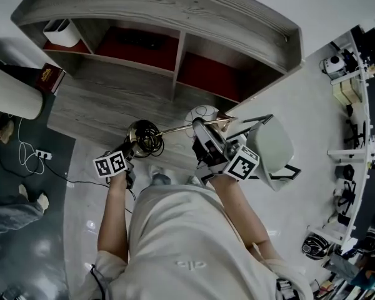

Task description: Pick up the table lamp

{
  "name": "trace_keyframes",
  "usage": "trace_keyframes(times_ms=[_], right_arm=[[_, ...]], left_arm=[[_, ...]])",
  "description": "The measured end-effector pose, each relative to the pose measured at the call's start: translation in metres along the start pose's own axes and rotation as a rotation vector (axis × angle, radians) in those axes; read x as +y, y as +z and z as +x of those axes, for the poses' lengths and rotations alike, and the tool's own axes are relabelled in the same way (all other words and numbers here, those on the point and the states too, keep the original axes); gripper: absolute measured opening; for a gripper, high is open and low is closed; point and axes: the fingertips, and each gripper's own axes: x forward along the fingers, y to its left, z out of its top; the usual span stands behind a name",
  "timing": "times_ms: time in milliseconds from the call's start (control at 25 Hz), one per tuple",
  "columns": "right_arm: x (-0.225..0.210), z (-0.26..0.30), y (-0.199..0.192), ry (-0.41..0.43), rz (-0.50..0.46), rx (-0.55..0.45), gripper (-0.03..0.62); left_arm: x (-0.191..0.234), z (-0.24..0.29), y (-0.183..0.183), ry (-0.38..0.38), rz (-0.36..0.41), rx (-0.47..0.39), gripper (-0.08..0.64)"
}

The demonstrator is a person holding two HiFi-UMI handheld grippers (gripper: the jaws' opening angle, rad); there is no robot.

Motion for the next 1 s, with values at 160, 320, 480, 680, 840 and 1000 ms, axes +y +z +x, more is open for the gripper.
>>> trace_keyframes(times_ms=[160,320,480,680,840,1000], right_arm=[[0.004,0.003,0.0,0.023,0.011,0.006,0.069],[0.009,0.007,-0.003,0.047,0.014,0.018,0.067],[0.012,0.011,-0.005,0.054,0.011,0.03,0.066],[0.013,0.011,-0.006,0.065,0.006,0.038,0.066],[0.013,0.013,-0.006,0.063,0.005,0.041,0.066],[0.012,0.013,-0.004,0.065,0.0,0.042,0.066]], left_arm=[[0.001,-0.01,0.004,0.013,0.004,-0.015,0.15],[0.003,-0.016,0.005,0.007,-0.003,-0.027,0.15],[0.005,-0.02,0.004,0.013,-0.011,-0.03,0.15],[0.006,-0.021,0.005,0.018,-0.013,-0.038,0.149],[0.006,-0.021,0.007,0.019,-0.016,-0.037,0.149],[0.005,-0.019,0.006,0.017,-0.02,-0.03,0.149]])
